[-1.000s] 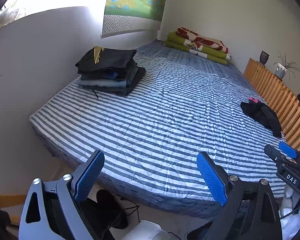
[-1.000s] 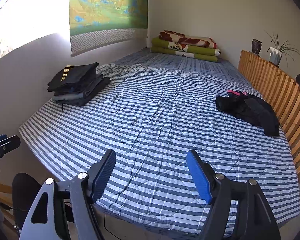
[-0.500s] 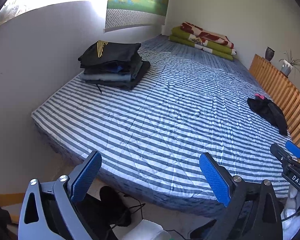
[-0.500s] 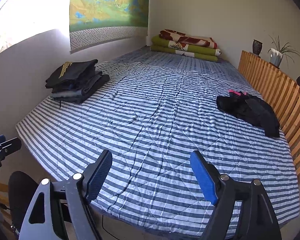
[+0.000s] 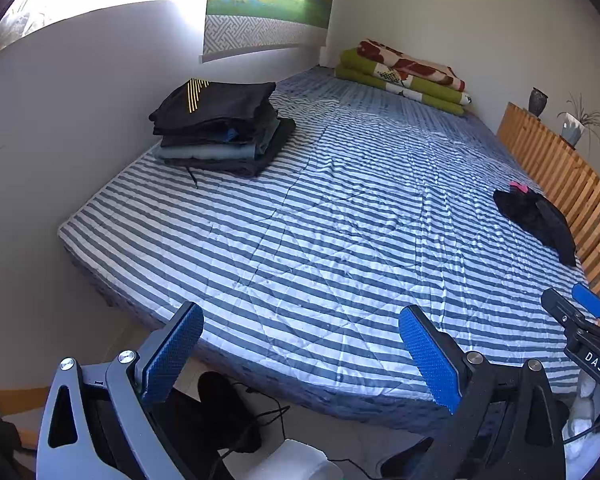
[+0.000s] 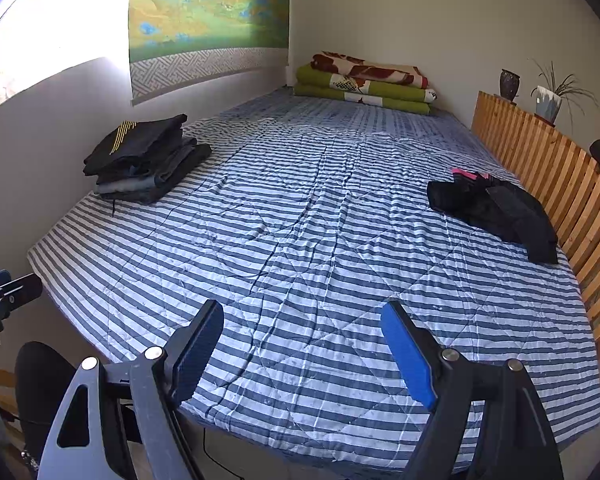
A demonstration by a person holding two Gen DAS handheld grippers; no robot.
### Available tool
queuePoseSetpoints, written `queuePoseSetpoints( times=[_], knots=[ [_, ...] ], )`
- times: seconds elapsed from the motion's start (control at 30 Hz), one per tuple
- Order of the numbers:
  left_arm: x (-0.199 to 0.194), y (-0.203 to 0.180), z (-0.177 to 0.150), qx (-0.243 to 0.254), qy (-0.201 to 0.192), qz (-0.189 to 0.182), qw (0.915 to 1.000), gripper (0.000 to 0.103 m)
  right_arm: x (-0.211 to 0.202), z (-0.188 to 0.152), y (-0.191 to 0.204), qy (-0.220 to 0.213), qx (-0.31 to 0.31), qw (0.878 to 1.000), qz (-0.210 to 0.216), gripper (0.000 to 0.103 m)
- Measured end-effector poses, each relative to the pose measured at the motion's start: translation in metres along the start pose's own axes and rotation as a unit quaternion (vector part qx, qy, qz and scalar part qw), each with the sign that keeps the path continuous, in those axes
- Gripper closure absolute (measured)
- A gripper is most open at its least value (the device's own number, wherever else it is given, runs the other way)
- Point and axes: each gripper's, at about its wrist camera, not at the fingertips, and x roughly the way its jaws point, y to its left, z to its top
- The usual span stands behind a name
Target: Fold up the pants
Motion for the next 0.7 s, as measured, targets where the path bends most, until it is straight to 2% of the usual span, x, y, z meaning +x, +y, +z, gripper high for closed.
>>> queuePoseSetpoints(
  times=[0.7],
  knots=[
    [0.0072,-0.0002,-0.0038,-0.001,0.007,0.0,1.0,0.003,0.004,-0.002,-0.0012,0.006,-0.001,1.0,0.001,0.025]
  ],
)
